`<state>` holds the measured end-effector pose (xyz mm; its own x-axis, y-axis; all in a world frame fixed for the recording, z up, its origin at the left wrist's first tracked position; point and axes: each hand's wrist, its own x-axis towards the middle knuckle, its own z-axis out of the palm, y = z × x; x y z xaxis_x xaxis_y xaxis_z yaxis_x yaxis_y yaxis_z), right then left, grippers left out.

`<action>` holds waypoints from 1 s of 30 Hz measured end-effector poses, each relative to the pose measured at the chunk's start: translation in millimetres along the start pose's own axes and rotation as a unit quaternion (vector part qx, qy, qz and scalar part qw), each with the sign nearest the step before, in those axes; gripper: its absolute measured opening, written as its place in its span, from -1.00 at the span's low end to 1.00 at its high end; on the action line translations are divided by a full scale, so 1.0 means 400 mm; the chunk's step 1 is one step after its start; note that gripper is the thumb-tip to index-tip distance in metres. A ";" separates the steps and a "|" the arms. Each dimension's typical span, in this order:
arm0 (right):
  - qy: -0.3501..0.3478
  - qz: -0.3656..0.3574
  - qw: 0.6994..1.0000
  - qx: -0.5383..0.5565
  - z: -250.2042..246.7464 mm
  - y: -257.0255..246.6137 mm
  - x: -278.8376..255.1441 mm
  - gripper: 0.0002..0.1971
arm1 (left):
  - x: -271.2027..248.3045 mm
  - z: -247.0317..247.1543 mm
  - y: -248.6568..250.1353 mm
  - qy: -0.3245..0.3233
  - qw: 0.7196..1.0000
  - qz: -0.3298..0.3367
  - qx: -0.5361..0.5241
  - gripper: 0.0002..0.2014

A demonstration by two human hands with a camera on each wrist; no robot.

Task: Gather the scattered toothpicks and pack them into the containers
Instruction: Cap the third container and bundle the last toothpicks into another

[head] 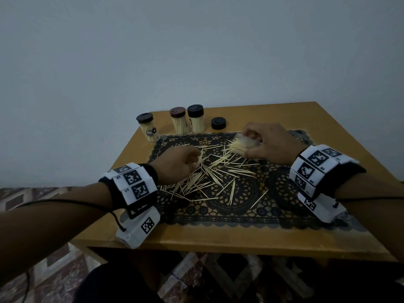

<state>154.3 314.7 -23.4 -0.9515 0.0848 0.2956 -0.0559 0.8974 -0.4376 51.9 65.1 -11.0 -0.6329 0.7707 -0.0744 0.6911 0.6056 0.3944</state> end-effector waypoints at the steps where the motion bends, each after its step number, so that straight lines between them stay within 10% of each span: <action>1: 0.001 0.002 1.000 0.001 0.000 -0.001 0.000 -0.55 | -0.005 -0.001 -0.004 0.018 1.000 0.006 -0.009 -0.64; 4: 0.002 0.003 1.000 0.005 -0.002 -0.002 0.000 -0.55 | -0.017 -0.008 -0.023 0.034 0.999 -0.013 0.031 -0.54; 9: -0.001 0.007 1.000 0.007 -0.003 -0.003 -0.001 -0.55 | -0.056 -0.004 -0.061 -0.094 0.976 -0.135 0.144 0.26; 19: -0.001 0.012 1.000 0.003 -0.003 -0.008 -0.003 -0.55 | -0.032 0.002 -0.032 -0.040 0.990 -0.041 0.125 -0.45; 26: -0.002 0.010 1.000 0.001 -0.004 -0.006 -0.002 -0.55 | -0.014 0.015 -0.026 0.009 0.992 0.004 0.122 -0.66; 30: -0.004 0.011 1.000 -0.002 -0.004 -0.006 -0.002 -0.54 | -0.030 0.011 -0.023 -0.019 0.996 -0.004 0.089 -0.42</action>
<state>155.4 313.2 -21.2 -0.9548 0.1011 0.2795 -0.0337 0.8974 -0.4400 54.8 51.1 -17.9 -0.6277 0.7703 -0.1126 0.7389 0.6351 0.2253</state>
